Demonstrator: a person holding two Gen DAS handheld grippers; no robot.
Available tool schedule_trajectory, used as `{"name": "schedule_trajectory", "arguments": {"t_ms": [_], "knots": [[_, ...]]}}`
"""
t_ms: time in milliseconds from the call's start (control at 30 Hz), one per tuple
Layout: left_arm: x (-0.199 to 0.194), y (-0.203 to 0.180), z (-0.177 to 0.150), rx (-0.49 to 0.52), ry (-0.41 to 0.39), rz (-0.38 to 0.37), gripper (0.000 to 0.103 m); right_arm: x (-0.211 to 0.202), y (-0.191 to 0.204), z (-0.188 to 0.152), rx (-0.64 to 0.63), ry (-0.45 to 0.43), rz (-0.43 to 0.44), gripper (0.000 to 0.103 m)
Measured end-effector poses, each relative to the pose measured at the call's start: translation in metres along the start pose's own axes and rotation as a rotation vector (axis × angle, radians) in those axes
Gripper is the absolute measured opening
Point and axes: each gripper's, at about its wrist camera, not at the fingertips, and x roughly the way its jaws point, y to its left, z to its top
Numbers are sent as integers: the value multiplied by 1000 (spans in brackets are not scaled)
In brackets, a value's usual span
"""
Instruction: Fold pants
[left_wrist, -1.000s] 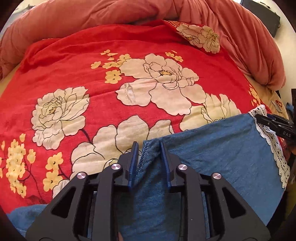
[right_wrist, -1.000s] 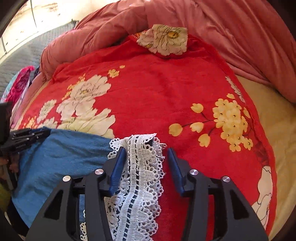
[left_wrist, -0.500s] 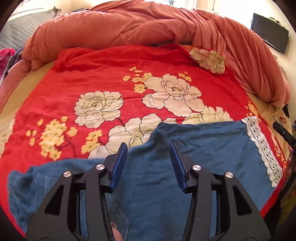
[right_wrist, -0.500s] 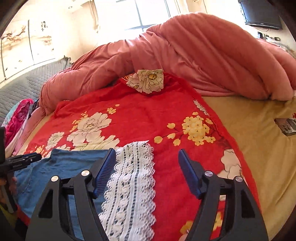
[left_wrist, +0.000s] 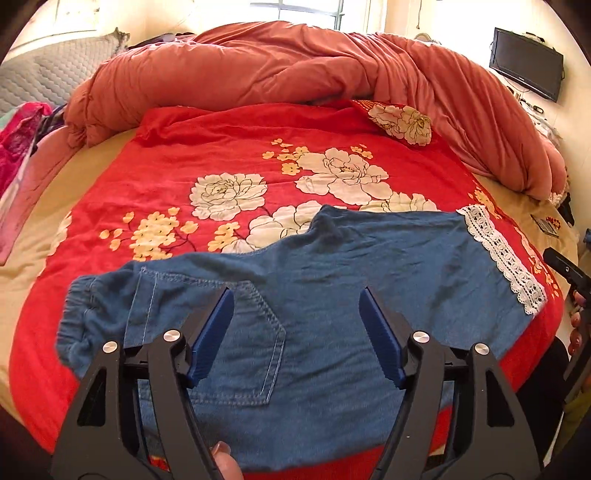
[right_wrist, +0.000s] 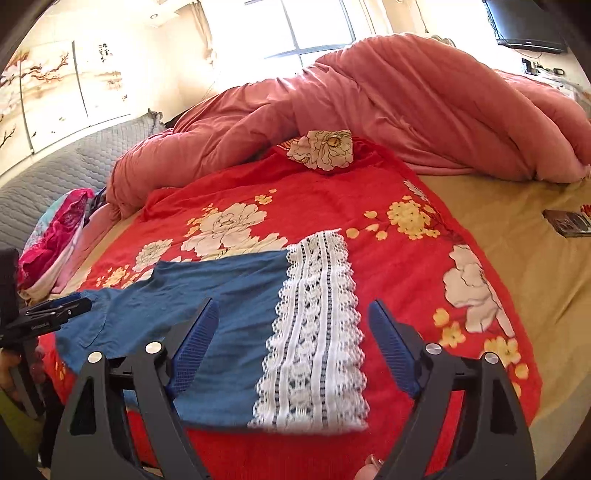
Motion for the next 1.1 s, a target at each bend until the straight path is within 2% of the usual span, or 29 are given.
{"name": "schedule_trajectory", "arguments": {"t_ms": [367,700,767,867,933,1000,1100], "knots": [[-13,6,-37,-4,40,7,65,-26,-27,-39,132,92,-19,82],[-4,10,-48,11,51,83,65,-10,-36,-41,254,153,82,81],[-3,11,-48,7,52,89,66,1,-36,-42,250,190,65,76],[-2,10,-49,13,54,95,67,12,-34,-47,229,223,46,60],[0,8,-50,19,58,103,68,14,-34,-47,228,215,61,41],[1,8,-50,20,59,104,68,11,-35,-46,238,194,87,28],[2,8,-50,19,63,109,68,2,-29,-43,202,156,110,23]]}}
